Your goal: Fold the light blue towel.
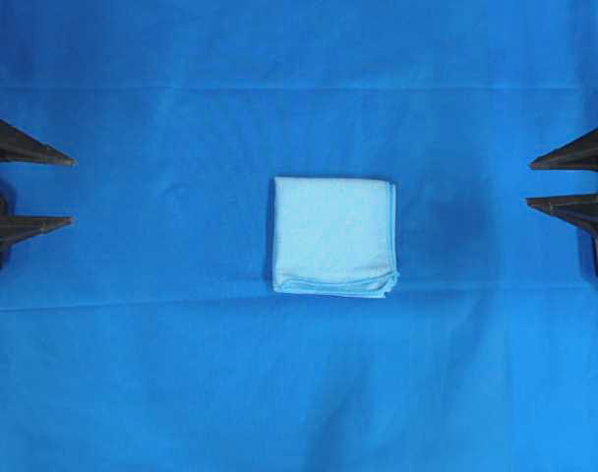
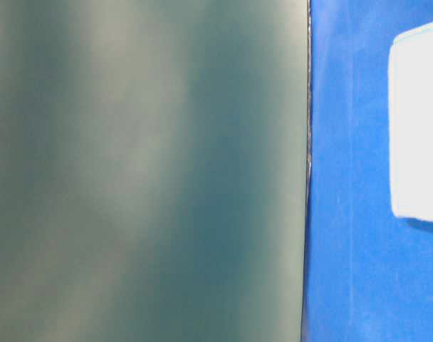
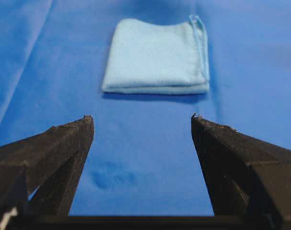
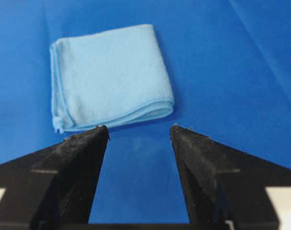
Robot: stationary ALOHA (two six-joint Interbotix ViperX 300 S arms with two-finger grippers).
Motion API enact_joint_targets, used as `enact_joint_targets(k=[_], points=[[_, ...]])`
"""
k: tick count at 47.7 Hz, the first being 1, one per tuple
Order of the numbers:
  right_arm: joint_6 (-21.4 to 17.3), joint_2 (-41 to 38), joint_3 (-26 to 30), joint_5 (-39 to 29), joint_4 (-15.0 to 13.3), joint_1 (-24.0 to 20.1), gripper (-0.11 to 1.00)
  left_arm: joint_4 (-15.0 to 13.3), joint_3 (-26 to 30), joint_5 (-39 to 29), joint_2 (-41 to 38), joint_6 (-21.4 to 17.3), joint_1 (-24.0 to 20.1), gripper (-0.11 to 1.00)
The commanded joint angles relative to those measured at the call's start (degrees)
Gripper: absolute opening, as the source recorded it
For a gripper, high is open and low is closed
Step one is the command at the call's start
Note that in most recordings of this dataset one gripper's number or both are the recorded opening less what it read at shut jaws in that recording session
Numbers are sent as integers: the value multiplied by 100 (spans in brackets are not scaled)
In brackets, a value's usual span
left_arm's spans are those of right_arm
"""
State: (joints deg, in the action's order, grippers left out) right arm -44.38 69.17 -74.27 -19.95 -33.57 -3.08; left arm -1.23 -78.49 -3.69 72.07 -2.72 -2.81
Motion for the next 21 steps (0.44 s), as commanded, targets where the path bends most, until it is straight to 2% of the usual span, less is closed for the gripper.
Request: enact_joint_targets(k=[1, 21], points=[[-9, -70, 62, 18, 0, 9, 59, -9, 62, 35, -97, 9, -9, 79], [0, -114, 44, 18, 9, 9, 59, -9, 53, 53, -97, 9, -9, 79]])
